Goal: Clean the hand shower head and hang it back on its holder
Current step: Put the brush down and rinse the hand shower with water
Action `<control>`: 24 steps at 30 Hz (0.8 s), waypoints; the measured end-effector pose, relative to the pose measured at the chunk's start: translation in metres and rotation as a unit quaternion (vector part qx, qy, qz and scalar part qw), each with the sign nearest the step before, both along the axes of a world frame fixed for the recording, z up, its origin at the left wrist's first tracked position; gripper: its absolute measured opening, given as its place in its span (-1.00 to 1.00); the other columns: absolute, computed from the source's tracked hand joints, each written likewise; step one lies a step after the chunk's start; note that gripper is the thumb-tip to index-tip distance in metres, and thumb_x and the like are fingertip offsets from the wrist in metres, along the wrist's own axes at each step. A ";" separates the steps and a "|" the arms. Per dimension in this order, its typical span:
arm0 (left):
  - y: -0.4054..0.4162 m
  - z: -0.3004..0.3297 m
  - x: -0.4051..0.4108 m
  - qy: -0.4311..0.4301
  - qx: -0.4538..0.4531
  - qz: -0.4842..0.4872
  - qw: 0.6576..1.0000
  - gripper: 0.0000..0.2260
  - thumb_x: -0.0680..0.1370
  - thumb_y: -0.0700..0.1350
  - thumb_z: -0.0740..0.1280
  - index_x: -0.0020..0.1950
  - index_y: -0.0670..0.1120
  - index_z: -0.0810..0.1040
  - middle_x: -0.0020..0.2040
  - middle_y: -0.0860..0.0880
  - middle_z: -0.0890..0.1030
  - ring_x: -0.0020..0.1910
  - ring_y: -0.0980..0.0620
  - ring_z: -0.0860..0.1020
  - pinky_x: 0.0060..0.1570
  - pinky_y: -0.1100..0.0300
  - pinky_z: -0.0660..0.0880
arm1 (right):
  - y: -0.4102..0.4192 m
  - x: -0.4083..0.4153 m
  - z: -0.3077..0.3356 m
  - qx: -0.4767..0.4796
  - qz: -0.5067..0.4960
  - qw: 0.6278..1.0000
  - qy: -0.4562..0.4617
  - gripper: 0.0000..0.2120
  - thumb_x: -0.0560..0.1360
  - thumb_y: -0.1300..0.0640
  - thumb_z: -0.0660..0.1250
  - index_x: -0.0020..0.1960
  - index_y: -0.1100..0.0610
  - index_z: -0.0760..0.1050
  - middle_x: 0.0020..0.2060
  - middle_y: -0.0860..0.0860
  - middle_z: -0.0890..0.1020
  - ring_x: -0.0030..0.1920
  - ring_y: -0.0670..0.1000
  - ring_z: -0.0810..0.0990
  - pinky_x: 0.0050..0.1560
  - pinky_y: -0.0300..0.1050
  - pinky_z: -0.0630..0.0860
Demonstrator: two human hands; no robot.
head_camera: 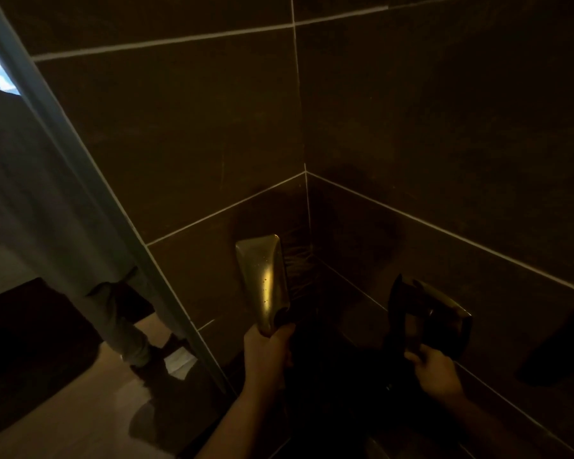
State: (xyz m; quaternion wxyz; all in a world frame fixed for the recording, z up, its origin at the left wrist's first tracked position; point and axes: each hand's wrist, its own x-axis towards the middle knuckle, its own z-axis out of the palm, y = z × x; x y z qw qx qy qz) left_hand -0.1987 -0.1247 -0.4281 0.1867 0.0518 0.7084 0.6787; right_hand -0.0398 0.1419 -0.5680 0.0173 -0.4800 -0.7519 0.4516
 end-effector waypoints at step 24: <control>0.009 -0.005 -0.017 -0.036 -0.013 -0.003 0.999 -0.90 0.56 -0.35 0.36 -0.08 -0.22 0.47 -0.53 -0.04 0.41 -0.61 0.05 0.38 -0.59 0.21 0.32 | -0.008 0.003 0.003 0.071 0.013 0.996 -0.044 -0.57 0.62 0.11 0.23 0.45 0.22 0.33 0.27 0.17 0.54 0.21 0.12 0.56 0.19 0.02 0.51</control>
